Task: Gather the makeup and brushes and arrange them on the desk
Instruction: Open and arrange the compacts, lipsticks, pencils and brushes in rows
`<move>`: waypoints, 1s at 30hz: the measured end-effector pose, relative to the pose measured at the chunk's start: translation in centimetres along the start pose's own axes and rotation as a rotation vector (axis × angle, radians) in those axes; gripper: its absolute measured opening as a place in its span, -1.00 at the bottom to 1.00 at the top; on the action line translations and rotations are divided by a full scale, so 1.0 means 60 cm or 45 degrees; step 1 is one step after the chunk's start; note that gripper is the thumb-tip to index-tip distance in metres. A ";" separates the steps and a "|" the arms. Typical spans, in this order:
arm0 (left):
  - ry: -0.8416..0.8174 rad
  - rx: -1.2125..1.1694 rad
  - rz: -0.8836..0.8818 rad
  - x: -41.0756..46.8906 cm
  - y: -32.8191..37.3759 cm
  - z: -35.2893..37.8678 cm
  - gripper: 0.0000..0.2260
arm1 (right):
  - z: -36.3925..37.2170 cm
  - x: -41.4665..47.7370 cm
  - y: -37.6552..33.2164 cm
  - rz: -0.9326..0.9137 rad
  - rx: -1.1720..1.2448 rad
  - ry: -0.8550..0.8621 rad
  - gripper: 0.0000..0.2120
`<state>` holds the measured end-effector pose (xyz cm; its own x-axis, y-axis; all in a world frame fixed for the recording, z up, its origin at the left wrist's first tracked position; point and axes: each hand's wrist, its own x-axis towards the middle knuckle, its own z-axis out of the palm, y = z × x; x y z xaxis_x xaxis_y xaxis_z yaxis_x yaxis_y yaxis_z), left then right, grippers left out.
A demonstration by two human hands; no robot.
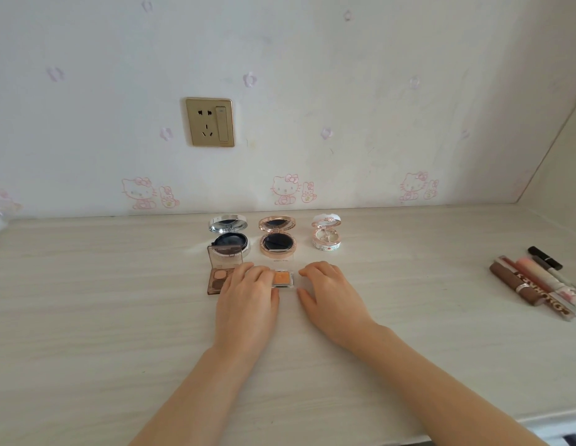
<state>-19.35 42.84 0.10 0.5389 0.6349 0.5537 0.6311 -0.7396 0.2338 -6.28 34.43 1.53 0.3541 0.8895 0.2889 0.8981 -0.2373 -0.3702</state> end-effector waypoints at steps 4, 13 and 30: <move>0.006 -0.044 0.064 -0.003 0.015 -0.004 -0.82 | -0.021 -0.022 0.023 0.012 -0.039 0.010 -0.64; -0.132 -0.165 0.396 -0.009 0.107 0.006 -0.79 | -0.104 -0.118 0.116 0.061 -0.234 0.039 -0.62; -0.336 -0.583 0.605 0.031 0.429 0.122 -0.75 | -0.263 -0.271 0.328 0.487 -0.445 0.174 -0.63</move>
<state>1.98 26.61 1.30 0.8513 0.2106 0.4806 0.0277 -0.9327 0.3596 9.75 9.13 3.49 0.6827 0.6607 0.3122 0.7235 -0.6711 -0.1619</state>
